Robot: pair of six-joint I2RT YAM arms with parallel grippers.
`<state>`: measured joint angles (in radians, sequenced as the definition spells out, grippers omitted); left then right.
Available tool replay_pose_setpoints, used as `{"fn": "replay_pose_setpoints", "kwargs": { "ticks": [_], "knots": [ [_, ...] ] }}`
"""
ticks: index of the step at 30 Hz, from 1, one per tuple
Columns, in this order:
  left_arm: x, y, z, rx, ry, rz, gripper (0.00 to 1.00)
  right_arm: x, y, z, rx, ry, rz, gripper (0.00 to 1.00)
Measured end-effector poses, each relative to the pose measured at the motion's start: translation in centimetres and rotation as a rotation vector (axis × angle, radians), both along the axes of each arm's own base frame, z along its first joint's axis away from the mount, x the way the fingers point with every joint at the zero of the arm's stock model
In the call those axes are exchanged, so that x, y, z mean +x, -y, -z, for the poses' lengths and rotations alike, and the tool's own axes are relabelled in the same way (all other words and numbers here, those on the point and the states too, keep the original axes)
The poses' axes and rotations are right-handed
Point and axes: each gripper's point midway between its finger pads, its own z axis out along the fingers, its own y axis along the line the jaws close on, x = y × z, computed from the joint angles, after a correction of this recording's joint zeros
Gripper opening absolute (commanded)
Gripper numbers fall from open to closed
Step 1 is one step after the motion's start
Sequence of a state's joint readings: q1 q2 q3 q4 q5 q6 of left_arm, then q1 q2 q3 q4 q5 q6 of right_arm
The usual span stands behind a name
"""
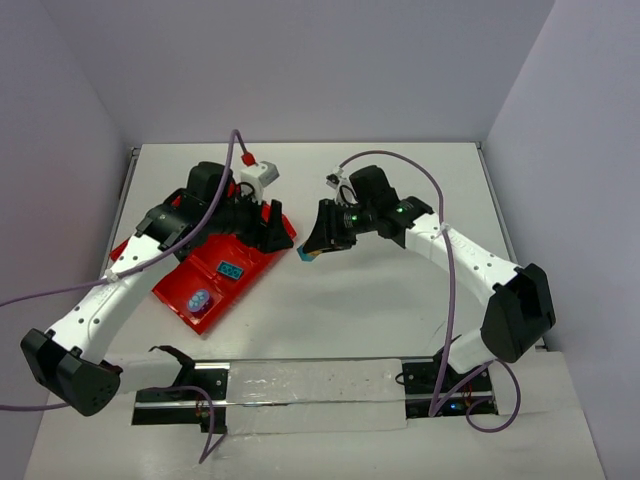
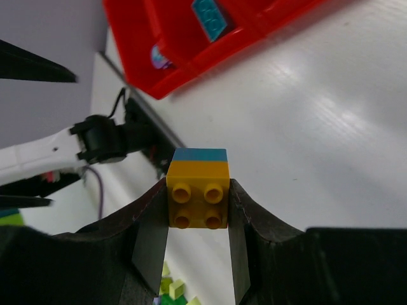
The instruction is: Sort the legos into containers by color
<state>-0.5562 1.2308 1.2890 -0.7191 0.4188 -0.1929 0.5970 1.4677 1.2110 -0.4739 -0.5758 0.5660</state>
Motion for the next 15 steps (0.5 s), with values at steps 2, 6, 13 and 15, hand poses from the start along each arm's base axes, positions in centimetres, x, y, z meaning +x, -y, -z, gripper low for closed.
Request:
{"fn": "replay_pose_setpoints", "kwargs": {
  "ticks": [2, 6, 13, 15],
  "knots": [
    [-0.9, 0.7, 0.2, 0.003, 0.004, 0.052, 0.79, -0.4, -0.4, -0.7, 0.043, -0.019, -0.026, 0.00],
    [-2.0, 1.8, 0.8, 0.016, 0.008, 0.116, 0.80, -0.8, -0.7, -1.9, 0.110, -0.050, -0.056, 0.00],
    [-2.2, 2.9, 2.8, 0.077, -0.007, 0.150, 0.79, -1.2, -1.2, -3.6, 0.193, -0.082, -0.089, 0.00],
    [-1.9, 2.8, 3.1, 0.090, 0.000, 0.137, 0.76, -1.3, -1.4, -3.9, 0.209, -0.086, -0.097, 0.00]
  ]
}}
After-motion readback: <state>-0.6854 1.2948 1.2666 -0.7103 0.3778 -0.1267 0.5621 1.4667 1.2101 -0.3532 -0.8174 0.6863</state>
